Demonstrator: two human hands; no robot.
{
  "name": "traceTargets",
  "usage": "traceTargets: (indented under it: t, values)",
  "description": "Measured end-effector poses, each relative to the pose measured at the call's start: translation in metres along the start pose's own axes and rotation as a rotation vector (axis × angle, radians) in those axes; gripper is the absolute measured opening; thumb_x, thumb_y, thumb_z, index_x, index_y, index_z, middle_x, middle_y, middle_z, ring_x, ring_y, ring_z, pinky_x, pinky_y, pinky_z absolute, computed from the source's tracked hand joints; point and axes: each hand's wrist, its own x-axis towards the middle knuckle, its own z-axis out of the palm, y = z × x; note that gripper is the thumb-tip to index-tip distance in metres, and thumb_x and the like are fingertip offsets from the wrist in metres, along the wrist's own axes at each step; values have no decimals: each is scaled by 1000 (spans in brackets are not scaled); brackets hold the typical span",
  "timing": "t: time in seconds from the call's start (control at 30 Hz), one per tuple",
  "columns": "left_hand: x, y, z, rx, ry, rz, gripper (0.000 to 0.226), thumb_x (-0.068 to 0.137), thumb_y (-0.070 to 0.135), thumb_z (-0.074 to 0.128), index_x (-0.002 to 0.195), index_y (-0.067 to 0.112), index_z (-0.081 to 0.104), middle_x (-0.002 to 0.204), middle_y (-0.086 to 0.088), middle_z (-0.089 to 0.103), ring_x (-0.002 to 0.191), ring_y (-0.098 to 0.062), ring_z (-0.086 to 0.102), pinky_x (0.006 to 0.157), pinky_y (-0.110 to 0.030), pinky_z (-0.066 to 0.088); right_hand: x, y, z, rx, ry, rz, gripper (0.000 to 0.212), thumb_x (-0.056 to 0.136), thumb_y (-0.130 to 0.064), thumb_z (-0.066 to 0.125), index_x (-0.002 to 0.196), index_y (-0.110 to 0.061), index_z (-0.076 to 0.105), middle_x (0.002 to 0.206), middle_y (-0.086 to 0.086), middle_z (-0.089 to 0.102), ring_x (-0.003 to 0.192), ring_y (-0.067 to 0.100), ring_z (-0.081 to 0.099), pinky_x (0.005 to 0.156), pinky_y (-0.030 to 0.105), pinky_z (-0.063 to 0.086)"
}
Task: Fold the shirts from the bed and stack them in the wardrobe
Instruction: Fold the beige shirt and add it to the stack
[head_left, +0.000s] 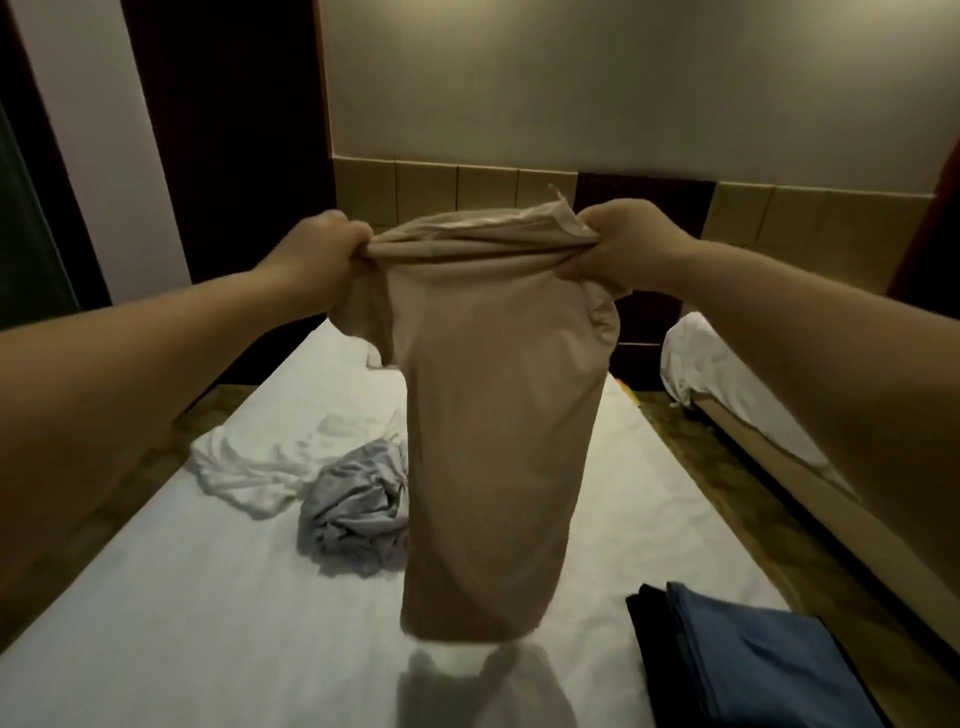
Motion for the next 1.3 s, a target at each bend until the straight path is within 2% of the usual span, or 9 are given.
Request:
traceTargets:
  t: [0.27, 0.4, 0.57, 0.77, 0.87, 1.0, 1.13, 1.23, 1.3]
  values:
    - [0, -3, -41, 46, 202, 135, 12, 90, 3, 46, 91, -2, 57, 88, -21, 46, 84, -38, 47, 67, -32, 28, -10, -23, -39, -195, 252, -198, 26, 80, -18, 49, 96, -4, 64, 100, 15, 66, 98, 31, 59, 78, 34, 41]
    - [-73, 5, -35, 30, 164, 208, 8, 89, 3, 49, 83, 4, 55, 83, -12, 41, 74, -28, 43, 62, -31, 29, -76, -34, -25, -124, 87, -223, 10, 84, -17, 56, 90, -10, 61, 87, 1, 57, 86, 16, 52, 72, 27, 35]
    - [-197, 14, 1, 35, -64, 202, 6, 82, 4, 58, 79, 8, 55, 81, -9, 42, 68, -23, 43, 57, -29, 32, -175, -33, 38, -103, -206, -179, 24, 79, -26, 68, 100, -13, 64, 93, 6, 65, 90, 22, 58, 76, 33, 46]
    - [-308, 45, 27, -70, -276, 135, 24, 74, 22, 36, 81, 9, 56, 84, -5, 41, 72, -20, 42, 55, -25, 28, -270, -28, 100, -103, -403, -146, 27, 77, -30, 73, 93, -10, 63, 95, 11, 66, 80, 17, 49, 67, 29, 32]
    - [-341, 55, 27, -125, -320, 139, 15, 82, 16, 43, 80, 13, 58, 81, 0, 39, 73, -18, 40, 58, -25, 27, -303, -29, 110, -60, -466, -131, 25, 77, -32, 74, 88, -17, 58, 100, 10, 65, 82, 16, 48, 67, 28, 30]
    - [-373, 63, 13, -128, -376, 161, 7, 84, 7, 62, 77, 9, 61, 71, 6, 39, 69, -18, 41, 57, -18, 30, -346, -38, 100, 14, -520, -141, 47, 80, -41, 70, 118, -19, 54, 115, 2, 60, 103, 21, 54, 77, 27, 37]
    - [-415, 69, -7, -121, -452, 153, 6, 82, 14, 66, 81, 10, 62, 74, -3, 52, 69, -21, 48, 60, -26, 36, -395, -55, 95, -71, -489, -320, 20, 92, -41, 53, 96, -21, 50, 83, -7, 52, 77, 13, 45, 56, 23, 29]
    - [-457, 76, -17, -132, -492, 138, 24, 82, 33, 55, 80, 11, 65, 75, -5, 58, 69, -22, 55, 61, -29, 41, -433, -62, 102, -43, -396, -419, 24, 98, -28, 46, 76, -22, 55, 71, -6, 56, 67, 11, 51, 53, 20, 33]
    - [-486, 85, -13, -163, -521, 95, 35, 74, 43, 50, 74, 12, 66, 70, -6, 58, 64, -25, 57, 55, -26, 37, -458, -65, 108, 16, -462, -346, 39, 93, -35, 50, 58, -30, 36, 62, -11, 42, 64, 11, 45, 52, 16, 29]
